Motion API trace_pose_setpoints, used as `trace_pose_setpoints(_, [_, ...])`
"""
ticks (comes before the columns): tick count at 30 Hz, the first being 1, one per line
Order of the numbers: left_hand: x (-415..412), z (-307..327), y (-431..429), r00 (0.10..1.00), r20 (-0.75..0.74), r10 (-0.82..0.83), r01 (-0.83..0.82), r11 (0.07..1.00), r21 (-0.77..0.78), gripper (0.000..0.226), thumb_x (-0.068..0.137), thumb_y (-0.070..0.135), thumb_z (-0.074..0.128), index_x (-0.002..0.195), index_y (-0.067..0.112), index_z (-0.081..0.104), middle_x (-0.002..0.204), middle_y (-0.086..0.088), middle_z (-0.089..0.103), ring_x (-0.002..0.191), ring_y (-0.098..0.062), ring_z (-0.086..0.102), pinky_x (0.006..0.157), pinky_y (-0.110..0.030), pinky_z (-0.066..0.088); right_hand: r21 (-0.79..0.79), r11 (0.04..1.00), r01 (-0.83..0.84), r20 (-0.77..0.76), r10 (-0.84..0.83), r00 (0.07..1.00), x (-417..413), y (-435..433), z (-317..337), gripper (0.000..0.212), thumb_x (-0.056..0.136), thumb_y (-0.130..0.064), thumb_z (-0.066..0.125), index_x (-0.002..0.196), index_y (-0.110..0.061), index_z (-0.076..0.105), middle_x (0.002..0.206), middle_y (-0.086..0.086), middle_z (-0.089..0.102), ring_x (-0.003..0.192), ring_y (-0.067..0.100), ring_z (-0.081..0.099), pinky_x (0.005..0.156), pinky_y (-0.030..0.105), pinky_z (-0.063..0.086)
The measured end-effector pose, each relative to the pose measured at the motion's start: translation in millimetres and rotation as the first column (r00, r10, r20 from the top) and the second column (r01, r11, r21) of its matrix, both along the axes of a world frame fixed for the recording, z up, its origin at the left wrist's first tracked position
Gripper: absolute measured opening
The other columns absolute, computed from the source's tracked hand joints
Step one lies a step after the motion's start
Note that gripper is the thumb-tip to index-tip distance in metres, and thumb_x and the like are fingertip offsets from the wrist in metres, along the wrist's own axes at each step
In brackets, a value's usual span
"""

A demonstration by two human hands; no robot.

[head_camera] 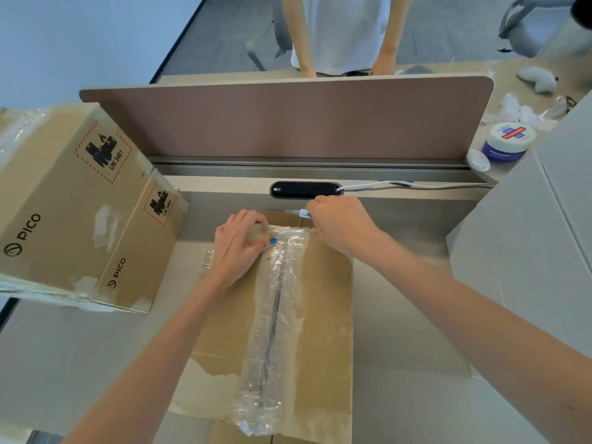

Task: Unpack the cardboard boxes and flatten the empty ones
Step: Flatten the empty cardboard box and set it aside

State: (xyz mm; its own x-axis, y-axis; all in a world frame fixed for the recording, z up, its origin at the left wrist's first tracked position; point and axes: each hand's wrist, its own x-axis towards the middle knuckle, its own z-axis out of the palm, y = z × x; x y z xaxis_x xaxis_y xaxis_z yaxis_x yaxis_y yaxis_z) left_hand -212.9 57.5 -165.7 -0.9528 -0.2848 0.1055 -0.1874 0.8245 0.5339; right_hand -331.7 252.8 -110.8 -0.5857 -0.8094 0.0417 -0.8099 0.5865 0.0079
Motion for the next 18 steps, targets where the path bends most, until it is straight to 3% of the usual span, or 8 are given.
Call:
trace_pose_setpoints(5, [-13.0,4.5,-7.1,0.992,0.016,0.125,-0.125,0.992,-0.007,0.021,0.087,0.026,0.068,0.101,0.029,0.054,0.108,0.016,0.053,0.103,-0.013,0.047,0.090,-0.033,0.024,-0.126,0.986,0.106,0.141,-0.088,0.986,11.3,-8.8,-11.8,0.020,0.099,-0.013,0.041,0.107,-0.013,0.059,0.104,0.002,0.062,0.091,0.026,0.061,0.064,0.031,0.035])
trace_pose_setpoints(9, [-21.8,12.3,-13.5,0.988,0.089,0.130,-0.130,0.992,-0.004,0.017,0.090,0.033,0.066,0.101,0.027,0.055,0.109,0.014,0.056,0.105,-0.012,0.046,0.091,-0.035,0.025,-0.192,0.969,0.153,0.253,-0.102,0.962,27.8,-12.6,-13.9,0.021,0.100,-0.008,0.037,0.100,-0.012,0.058,0.100,0.006,0.062,0.087,0.027,0.060,0.069,0.036,0.044])
trace_pose_setpoints(13, [-26.9,16.1,-18.9,0.987,0.097,0.127,-0.140,0.979,0.146,0.005,0.093,0.029,0.063,0.094,0.029,0.058,0.103,0.016,0.061,0.109,-0.011,0.052,0.100,-0.044,0.031,-0.244,0.940,0.237,0.313,-0.155,0.937,39.3,-21.0,-14.9,0.019,0.100,-0.008,0.036,0.100,-0.011,0.054,0.099,0.008,0.061,0.090,0.031,0.058,0.068,0.037,0.038])
trace_pose_setpoints(18, [-31.8,16.2,-22.8,0.986,0.099,0.133,-0.153,0.959,0.237,0.011,0.091,0.023,0.066,0.087,0.028,0.058,0.093,0.022,0.060,0.102,-0.006,0.053,0.103,-0.046,0.034,-0.270,0.912,0.309,0.321,-0.217,0.922,52.9,-32.8,-13.5,0.017,0.098,-0.007,0.037,0.109,-0.010,0.049,0.096,0.010,0.062,0.082,0.035,0.058,0.063,0.037,0.033])
